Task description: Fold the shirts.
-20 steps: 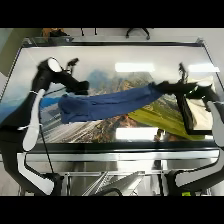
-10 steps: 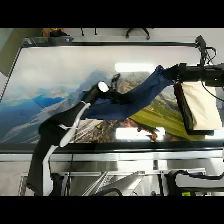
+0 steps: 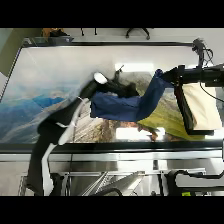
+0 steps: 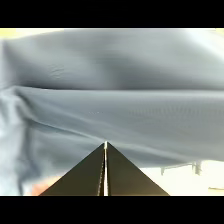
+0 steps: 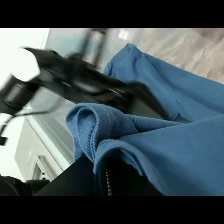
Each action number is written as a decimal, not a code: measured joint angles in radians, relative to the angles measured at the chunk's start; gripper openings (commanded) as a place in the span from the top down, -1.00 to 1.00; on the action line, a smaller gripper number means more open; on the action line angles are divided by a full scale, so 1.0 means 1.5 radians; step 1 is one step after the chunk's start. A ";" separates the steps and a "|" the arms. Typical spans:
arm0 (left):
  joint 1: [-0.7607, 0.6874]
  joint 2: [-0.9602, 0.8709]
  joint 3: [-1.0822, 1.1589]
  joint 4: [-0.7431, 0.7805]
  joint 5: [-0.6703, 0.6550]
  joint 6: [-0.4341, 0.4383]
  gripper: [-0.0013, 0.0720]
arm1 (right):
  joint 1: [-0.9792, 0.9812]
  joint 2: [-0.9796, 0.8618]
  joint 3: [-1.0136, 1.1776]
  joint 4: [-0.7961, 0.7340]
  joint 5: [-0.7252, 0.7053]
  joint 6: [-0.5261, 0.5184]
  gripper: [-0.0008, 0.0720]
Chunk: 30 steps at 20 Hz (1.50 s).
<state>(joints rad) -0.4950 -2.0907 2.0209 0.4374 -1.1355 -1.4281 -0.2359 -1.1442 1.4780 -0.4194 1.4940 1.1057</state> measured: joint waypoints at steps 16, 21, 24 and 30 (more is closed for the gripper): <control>0.354 0.459 -0.001 -0.041 -0.292 0.071 0.93 | 0.551 -0.218 0.002 0.013 -0.552 -0.061 -0.92; 0.354 0.476 -0.002 -0.041 -0.315 0.078 0.93 | 0.506 -0.158 0.005 -0.004 -0.539 -0.105 -0.92; 0.355 0.479 -0.002 -0.041 -0.329 0.078 0.93 | 0.408 -0.096 0.005 -0.058 -0.467 -0.082 -0.91; 0.354 0.480 -0.002 -0.042 -0.343 0.077 0.93 | 0.204 -0.065 -0.016 -0.258 -0.266 0.062 -0.91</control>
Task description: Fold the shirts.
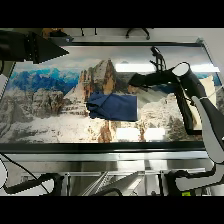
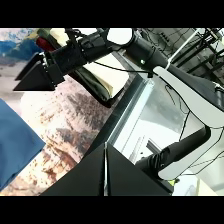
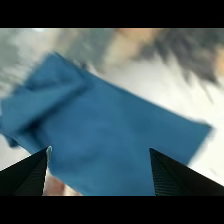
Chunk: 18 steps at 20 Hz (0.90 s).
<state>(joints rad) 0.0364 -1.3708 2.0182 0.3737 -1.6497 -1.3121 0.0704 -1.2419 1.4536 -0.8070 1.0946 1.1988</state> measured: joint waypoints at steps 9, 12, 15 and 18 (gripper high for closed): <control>0.000 0.000 0.000 0.000 -0.001 -0.005 0.93 | -0.019 -0.119 -0.077 0.002 0.067 -0.003 -0.91; 0.000 0.000 0.000 0.001 -0.001 -0.005 0.93 | 0.007 -0.156 -0.079 0.028 0.055 -0.011 -0.92; 0.000 0.000 0.000 0.001 -0.001 -0.005 0.93 | 0.024 -0.175 -0.079 0.030 0.048 -0.017 0.73; 0.000 0.000 0.000 0.001 -0.001 -0.005 0.93 | 0.030 -0.175 -0.066 0.040 0.051 -0.046 0.93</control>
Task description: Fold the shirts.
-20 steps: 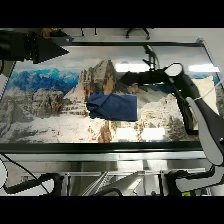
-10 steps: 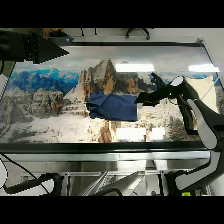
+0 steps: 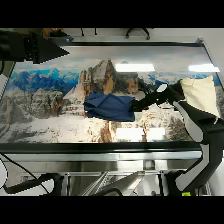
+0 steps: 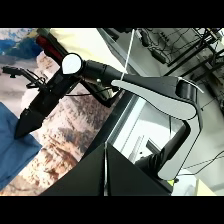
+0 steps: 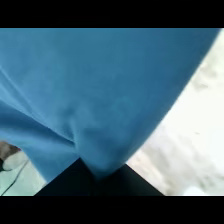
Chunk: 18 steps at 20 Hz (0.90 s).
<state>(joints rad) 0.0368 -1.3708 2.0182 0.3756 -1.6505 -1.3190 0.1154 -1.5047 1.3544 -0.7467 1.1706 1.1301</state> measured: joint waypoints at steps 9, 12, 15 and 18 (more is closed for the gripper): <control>0.000 0.000 0.000 -0.001 -0.003 0.001 0.93 | -0.083 0.112 0.283 0.153 0.011 -0.004 0.93; 0.000 0.000 0.000 -0.001 -0.005 0.001 0.93 | -0.172 0.121 0.357 0.171 -0.054 0.037 0.93; 0.000 0.000 0.000 -0.001 -0.005 0.001 0.93 | -0.281 0.114 0.386 0.178 -0.148 0.072 0.93; 0.000 0.000 0.000 -0.001 -0.005 0.002 0.93 | -0.381 0.093 0.395 0.179 -0.198 0.096 0.93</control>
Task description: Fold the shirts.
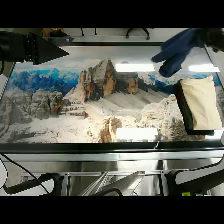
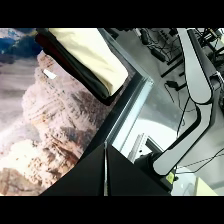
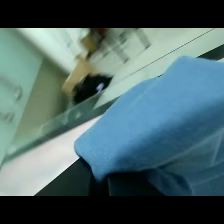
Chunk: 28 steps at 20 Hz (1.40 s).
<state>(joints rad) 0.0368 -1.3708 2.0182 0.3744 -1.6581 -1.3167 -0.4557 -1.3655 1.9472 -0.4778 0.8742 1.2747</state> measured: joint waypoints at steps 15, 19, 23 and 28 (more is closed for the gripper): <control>0.000 -0.063 0.000 0.000 0.005 -0.007 0.93 | -0.187 0.067 0.007 -0.150 0.146 0.218 0.93; 0.000 -0.085 0.000 -0.001 -0.006 -0.012 0.93 | -0.194 0.082 0.004 -0.163 0.286 0.230 0.93; 0.000 -0.091 0.000 -0.001 -0.012 -0.015 0.93 | -0.197 0.096 -0.012 -0.219 0.410 0.253 0.93; 0.000 -0.093 0.000 -0.001 -0.017 -0.017 0.93 | -0.198 0.142 -0.091 -0.328 0.490 0.299 0.93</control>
<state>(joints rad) 0.0364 -1.5108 2.0182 0.3725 -1.6840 -1.3422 -0.7521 -1.1526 1.8111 -0.9699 1.6089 1.7229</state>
